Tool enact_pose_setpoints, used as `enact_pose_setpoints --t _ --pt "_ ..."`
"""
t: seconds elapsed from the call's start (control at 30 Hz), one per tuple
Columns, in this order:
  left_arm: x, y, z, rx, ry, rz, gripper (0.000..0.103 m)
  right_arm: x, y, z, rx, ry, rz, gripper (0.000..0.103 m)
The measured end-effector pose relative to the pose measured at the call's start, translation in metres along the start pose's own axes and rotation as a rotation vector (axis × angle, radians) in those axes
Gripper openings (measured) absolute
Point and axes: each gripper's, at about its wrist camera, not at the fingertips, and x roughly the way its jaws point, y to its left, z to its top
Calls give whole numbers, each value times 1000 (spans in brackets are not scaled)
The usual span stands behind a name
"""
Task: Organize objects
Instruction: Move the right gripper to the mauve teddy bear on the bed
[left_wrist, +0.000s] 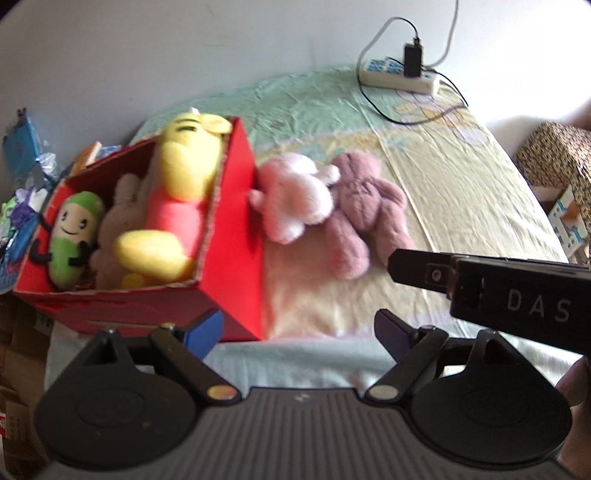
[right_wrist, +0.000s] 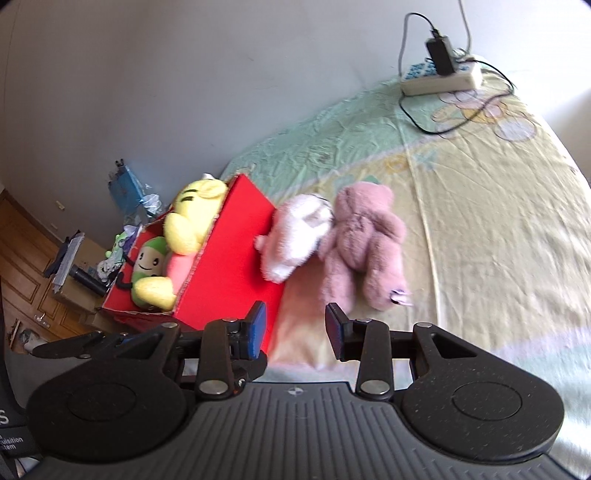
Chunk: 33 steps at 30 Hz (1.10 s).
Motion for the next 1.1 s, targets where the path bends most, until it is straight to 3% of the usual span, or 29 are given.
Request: enact_pose_setpoints --t 0.43,0.77,0.97,1.1 --pt "45 -34 9 97 92 -62 87 -4 -45 -13 112 19 -89 43" --pt "80 -30 0 105 151 -106 87 18 -74 -22 202 71 -126 43" --pt "89 -22 0 109 103 -144 87 28 -83 -17 230 64 -139 43" --pt "91 -16 0 117 48 -136 87 33 -78 2 226 24 -76 43"
